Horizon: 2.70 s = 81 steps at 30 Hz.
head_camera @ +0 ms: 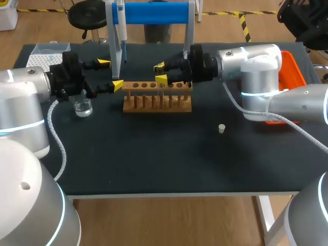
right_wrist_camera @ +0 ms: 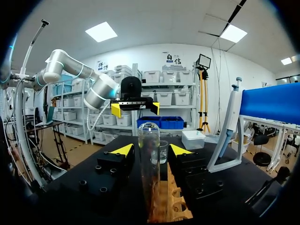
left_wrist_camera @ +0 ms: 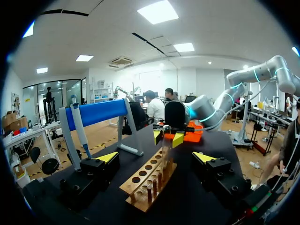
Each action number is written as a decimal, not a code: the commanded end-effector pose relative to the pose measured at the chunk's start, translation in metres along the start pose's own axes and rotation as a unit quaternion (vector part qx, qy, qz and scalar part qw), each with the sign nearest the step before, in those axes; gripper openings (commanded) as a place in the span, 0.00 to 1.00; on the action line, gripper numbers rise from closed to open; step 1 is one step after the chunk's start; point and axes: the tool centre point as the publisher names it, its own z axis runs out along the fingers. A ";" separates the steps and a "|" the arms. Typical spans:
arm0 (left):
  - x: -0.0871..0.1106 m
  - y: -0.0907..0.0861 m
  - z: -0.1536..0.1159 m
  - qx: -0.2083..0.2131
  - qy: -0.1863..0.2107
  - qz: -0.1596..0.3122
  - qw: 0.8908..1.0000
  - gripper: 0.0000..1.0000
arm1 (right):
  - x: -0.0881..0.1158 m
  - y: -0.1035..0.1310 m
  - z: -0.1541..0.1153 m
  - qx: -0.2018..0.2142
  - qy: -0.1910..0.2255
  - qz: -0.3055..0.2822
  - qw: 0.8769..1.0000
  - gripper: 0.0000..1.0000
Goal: Invert the test tube, pick up the pipette, mount the tip to pipette, aspirate from beaker and dispense into the tube, eject the tip, return the pipette, and cap with the stopper.
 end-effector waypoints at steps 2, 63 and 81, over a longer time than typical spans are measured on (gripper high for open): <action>0.001 0.000 0.001 0.000 -0.002 0.001 1.000 1.00 | -0.004 -0.002 0.001 -0.002 0.001 0.002 1.000 0.39; 0.001 0.000 0.001 0.000 -0.002 0.001 1.000 1.00 | -0.008 0.025 -0.003 -0.016 -0.004 0.005 1.000 0.00; 0.001 0.000 0.001 0.000 -0.002 0.001 1.000 1.00 | -0.007 0.035 -0.006 -0.013 -0.008 0.018 1.000 0.00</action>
